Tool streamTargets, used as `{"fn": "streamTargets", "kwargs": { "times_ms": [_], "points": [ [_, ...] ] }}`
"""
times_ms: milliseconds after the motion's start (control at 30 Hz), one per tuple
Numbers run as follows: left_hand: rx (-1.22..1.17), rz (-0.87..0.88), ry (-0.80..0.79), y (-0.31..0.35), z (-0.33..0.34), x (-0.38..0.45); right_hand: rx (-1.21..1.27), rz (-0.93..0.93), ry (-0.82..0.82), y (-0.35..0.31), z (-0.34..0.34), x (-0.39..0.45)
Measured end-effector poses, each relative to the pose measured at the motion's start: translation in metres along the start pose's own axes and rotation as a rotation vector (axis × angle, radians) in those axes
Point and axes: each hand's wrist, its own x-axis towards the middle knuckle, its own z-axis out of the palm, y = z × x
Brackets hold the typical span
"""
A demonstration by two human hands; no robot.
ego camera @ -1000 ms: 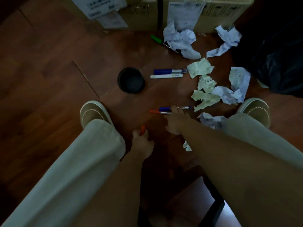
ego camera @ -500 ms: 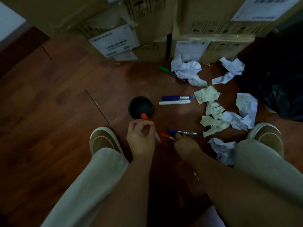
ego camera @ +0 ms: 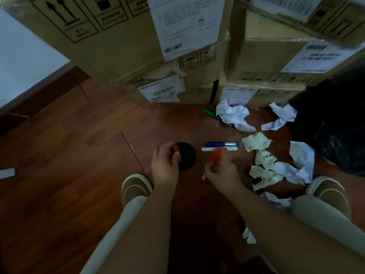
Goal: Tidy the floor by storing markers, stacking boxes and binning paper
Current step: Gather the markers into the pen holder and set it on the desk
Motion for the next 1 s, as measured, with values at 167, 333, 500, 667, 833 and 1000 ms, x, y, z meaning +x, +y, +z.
{"fn": "streamTargets", "kwargs": {
  "times_ms": [167, 333, 500, 667, 833, 1000],
  "points": [
    [0.059, -0.039, 0.059, -0.006, -0.008, -0.003, -0.038, -0.110, 0.060, -0.046, 0.018, 0.028],
    [0.055, -0.046, 0.066, -0.014, -0.006, -0.024, -0.179, -0.175, 0.008, -0.043, 0.028, 0.035],
    [0.102, 0.067, -0.042, -0.011, 0.016, -0.053, -0.229, -0.144, 0.101, -0.015, -0.001, 0.039],
    [0.223, 0.285, -0.348, -0.010, 0.054, -0.067, -0.562, -0.094, 0.008, 0.024, -0.049, 0.062],
    [0.702, 0.471, -0.886, -0.005, 0.093, -0.065, -0.764, -0.272, -0.153, 0.041, -0.066, 0.077],
    [1.182, 0.541, -1.078, 0.001, 0.119, -0.058, -0.861, -0.197, -0.269, 0.051, -0.051, 0.092]
  ]
}}
